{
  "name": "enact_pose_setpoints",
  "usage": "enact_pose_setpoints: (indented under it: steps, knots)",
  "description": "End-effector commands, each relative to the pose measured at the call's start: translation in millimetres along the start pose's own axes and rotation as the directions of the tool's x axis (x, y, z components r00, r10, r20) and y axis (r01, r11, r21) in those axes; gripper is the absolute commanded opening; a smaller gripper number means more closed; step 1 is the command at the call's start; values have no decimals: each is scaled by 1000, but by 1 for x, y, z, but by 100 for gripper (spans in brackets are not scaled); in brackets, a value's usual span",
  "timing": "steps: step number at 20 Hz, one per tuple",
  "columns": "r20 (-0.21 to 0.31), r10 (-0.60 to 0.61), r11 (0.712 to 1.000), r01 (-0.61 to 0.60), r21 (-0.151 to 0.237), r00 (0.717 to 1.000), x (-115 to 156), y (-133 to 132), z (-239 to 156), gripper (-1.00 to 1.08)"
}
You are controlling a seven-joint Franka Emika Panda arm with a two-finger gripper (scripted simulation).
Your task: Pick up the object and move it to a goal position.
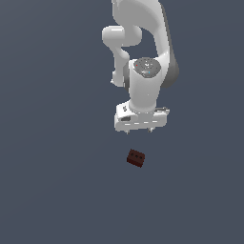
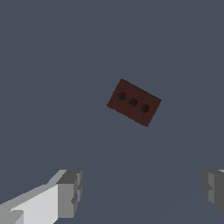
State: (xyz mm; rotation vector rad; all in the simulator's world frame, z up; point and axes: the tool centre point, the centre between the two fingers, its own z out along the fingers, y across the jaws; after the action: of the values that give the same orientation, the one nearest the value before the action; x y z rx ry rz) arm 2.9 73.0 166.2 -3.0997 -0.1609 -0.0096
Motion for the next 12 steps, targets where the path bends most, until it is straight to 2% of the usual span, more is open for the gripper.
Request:
enact_pose_setpoints:
  steps: [1, 7, 12]
  knots:
    - [1, -23, 1000, 23, -2, 1000, 1, 0, 2, 100]
    - [4, -118, 993, 118, -8, 993, 8, 1, 9, 100]
    - [8, -235, 972, 235, -13, 972, 15, 3, 18, 100]
